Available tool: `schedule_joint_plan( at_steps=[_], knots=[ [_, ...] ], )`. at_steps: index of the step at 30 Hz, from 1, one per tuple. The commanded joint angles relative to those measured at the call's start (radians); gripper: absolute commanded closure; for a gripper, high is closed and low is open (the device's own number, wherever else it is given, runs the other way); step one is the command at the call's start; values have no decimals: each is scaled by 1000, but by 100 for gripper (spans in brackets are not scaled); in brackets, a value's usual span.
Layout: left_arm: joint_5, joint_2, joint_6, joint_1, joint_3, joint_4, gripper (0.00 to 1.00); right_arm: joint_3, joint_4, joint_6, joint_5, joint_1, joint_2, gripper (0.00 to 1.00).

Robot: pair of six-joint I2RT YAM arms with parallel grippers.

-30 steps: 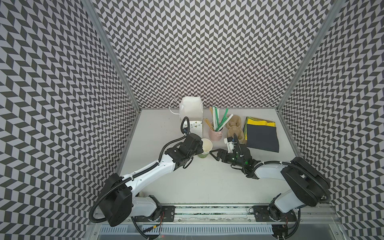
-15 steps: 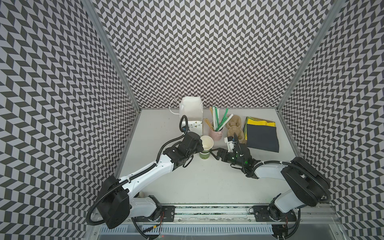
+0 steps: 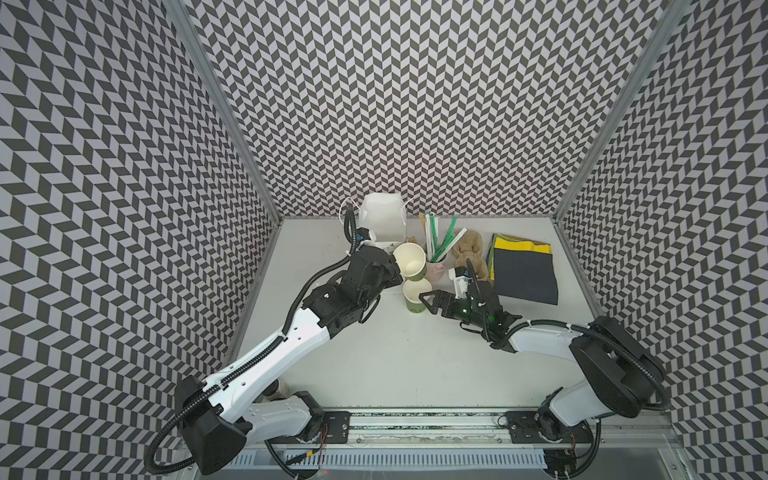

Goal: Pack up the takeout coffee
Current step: 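Lift the top cup off with the left gripper and set it nearer the robot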

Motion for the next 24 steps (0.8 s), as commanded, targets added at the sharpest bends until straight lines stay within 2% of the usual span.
schedule_joint_plan(
  at_steps=[1,8,11,15,20,24],
  knots=[
    [-61,-57,33,-46,16,-104,100,24,-99,-55,87,2,-112,10],
    [-127,-154,1,-207,-61,-246,100,111,-527,-171,402,1,-331,8],
    [-124,-181,-44,-271,-136,-253,100,179,-718,-179,530,1,-345,5],
    [-130,-186,-90,-325,-227,-235,100,247,-901,-146,645,1,-304,3],
    [-136,-158,-115,-368,-284,-198,100,275,-996,-130,717,-3,-252,1],
    [-124,-134,-120,-373,-325,-156,100,286,-1000,-163,669,-23,-185,0]
  ],
)
